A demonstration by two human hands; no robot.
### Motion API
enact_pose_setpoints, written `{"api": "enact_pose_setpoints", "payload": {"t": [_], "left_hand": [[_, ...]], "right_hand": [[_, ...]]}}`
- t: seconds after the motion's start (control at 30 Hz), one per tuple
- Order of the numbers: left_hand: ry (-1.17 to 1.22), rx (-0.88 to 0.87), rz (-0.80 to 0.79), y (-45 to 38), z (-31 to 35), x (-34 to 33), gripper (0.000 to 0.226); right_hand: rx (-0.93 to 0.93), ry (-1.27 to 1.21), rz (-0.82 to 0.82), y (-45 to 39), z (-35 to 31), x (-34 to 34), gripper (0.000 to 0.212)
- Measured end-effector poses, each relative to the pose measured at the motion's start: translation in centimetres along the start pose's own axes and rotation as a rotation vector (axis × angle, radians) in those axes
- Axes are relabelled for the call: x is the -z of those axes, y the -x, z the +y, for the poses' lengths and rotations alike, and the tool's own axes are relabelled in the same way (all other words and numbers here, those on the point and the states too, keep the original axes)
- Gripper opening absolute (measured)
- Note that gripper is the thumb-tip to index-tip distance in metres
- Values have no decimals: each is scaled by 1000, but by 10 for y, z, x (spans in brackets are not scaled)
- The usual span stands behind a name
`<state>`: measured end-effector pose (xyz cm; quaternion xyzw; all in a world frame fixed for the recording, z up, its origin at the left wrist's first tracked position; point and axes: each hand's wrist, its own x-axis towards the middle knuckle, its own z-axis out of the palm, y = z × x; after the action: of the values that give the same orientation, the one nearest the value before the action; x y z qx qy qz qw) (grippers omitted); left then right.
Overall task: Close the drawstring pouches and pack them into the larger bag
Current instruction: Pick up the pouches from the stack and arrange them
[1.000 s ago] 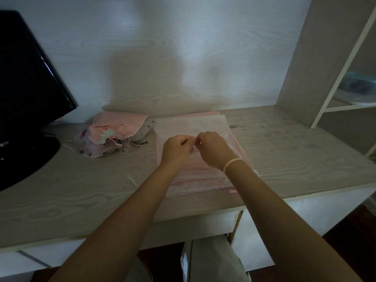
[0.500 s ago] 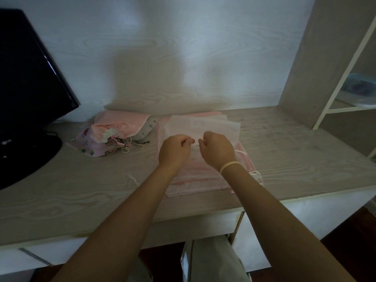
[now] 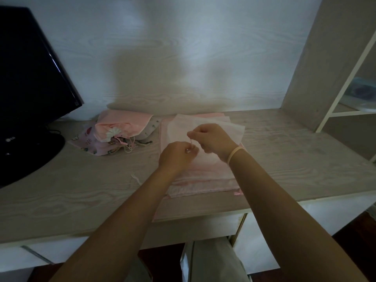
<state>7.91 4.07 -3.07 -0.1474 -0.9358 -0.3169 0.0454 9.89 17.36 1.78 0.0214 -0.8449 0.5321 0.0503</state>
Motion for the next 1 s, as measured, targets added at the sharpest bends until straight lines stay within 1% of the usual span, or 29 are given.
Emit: {"api": "enact_pose_setpoints", "payload": {"t": [0.03, 0.1, 0.13, 0.17, 0.2, 0.23, 0.27, 0.33, 0.43, 0.5, 0.57, 0.63, 0.7, 0.73, 0.8, 0.87, 0.93, 1.0], "left_hand": [[-2, 4, 3, -1, -1, 0, 34], [70, 45, -11, -3, -2, 1, 37], [145, 73, -30, -3, -3, 2, 36], [234, 100, -52, -4, -2, 3, 35], [326, 135, -72, -5, -2, 5, 34], [407, 185, -90, -6, -1, 8, 33], [466, 247, -114, -7, 0, 12, 32], [544, 335, -179, -9, 0, 19, 32], [648, 351, -258, -13, -5, 23, 33], [720, 371, -230, -15, -7, 23, 29], [773, 380, -200, -15, -7, 23, 24], [794, 372, -208, -14, -6, 23, 22], [793, 358, -222, -14, -8, 23, 20], [786, 350, -228, -14, -8, 23, 20], [762, 323, -226, -13, -9, 24, 22], [710, 285, -203, -12, -10, 25, 23], [655, 256, -160, -12, -11, 23, 25], [612, 239, -104, -13, -11, 20, 24]], "right_hand": [[20, -55, -29, -1, -7, 1, 28], [56, -292, -61, -6, -19, 4, 19], [47, -422, -57, -10, -22, 7, 24], [37, -481, -36, -15, -23, 9, 33], [26, -418, 11, -21, -22, 10, 39], [23, -296, 49, -24, -21, 11, 41], [24, -181, 83, -25, -19, 12, 39], [15, -46, 109, -24, -14, 13, 31], [57, 214, 40, -19, -1, 8, 22], [128, 327, -31, -13, 8, 0, 14], [233, 395, -22, -9, 15, -8, 12], [296, 407, 48, -6, 20, -12, 11], [298, 418, 105, -5, 20, -12, 7], [279, 417, 108, -5, 20, -12, 6], [240, 428, 87, -5, 22, -11, 5], [220, 497, 75, -6, 26, -7, 8], [189, 572, 48, -6, 27, -2, 10], [147, 617, -6, -7, 27, 1, 6]]}}
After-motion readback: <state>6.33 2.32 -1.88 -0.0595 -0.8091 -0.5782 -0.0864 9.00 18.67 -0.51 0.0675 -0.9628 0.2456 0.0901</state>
